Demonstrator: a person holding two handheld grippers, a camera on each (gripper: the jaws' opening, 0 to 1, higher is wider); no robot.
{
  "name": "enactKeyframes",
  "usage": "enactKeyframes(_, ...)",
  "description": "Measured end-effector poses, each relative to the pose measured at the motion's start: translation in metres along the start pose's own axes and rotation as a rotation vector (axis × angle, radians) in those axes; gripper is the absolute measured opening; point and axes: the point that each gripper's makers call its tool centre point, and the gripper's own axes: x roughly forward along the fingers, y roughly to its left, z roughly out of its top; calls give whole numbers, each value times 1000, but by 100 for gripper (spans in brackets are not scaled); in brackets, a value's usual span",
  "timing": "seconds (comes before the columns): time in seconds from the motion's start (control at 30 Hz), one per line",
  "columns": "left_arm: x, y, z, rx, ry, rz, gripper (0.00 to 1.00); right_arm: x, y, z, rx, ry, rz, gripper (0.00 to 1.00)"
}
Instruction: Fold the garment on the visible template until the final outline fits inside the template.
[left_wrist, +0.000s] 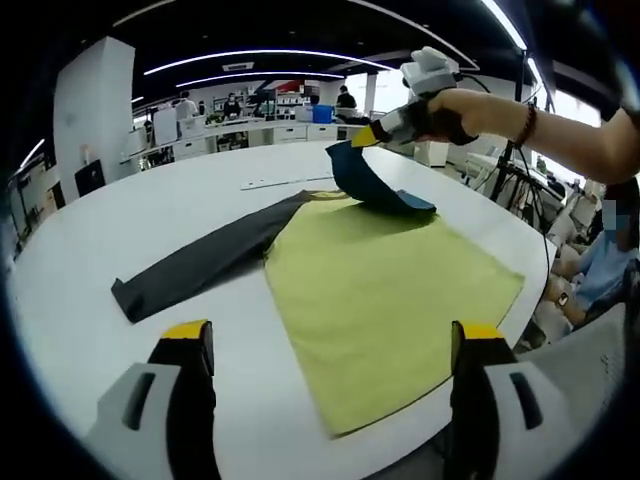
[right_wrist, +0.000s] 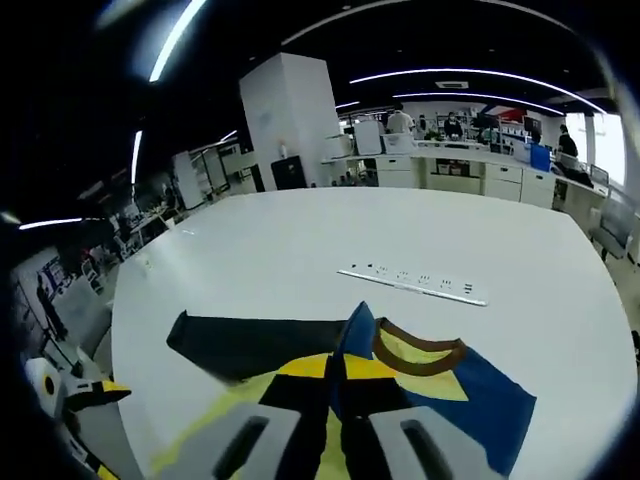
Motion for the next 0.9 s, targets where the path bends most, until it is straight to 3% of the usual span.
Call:
enactKeyframes(0.43,0,-2,-6,3,20,-4,96,-2,62,-20,-89,26,169,0)
enactKeyframes(0.7,1,-1,-5,5,19,4,96,5,80,-41,-177,51,197,0)
enactKeyframes(0.9,2,-2,-7,6,21,3,96,10,99,-49,-197,40,230,0)
